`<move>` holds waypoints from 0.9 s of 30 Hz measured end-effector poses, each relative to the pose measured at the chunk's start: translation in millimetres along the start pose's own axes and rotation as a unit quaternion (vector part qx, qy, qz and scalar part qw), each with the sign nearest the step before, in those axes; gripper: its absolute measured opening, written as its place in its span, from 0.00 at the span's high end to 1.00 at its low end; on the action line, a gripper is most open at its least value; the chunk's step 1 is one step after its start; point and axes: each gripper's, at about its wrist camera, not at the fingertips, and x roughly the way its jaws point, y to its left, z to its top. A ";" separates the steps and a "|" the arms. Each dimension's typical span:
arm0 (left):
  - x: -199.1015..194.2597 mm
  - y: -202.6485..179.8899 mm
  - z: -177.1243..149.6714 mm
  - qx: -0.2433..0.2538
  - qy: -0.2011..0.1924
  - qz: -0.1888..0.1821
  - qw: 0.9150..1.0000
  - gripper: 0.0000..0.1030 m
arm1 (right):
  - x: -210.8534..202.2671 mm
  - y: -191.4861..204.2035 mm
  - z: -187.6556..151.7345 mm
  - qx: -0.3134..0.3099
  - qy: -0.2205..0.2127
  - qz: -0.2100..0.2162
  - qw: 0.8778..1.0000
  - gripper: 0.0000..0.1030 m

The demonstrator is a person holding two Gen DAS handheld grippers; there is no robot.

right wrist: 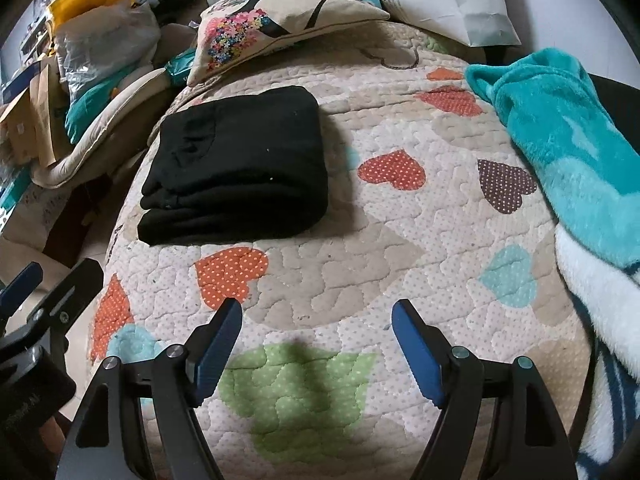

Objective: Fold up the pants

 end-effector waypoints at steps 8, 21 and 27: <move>7.1 1.9 -2.0 -0.016 0.028 -0.021 0.999 0.00 | 3.2 -2.0 -0.5 0.005 0.004 -0.003 1.000 0.20; 22.1 16.2 -5.7 -0.066 0.076 -0.045 0.994 0.00 | 5.6 -4.9 -1.3 0.010 0.009 -0.012 1.000 0.20; 21.6 16.6 -5.4 -0.064 0.075 -0.045 0.994 0.00 | 6.7 -4.1 -1.7 0.007 0.011 -0.013 1.000 0.20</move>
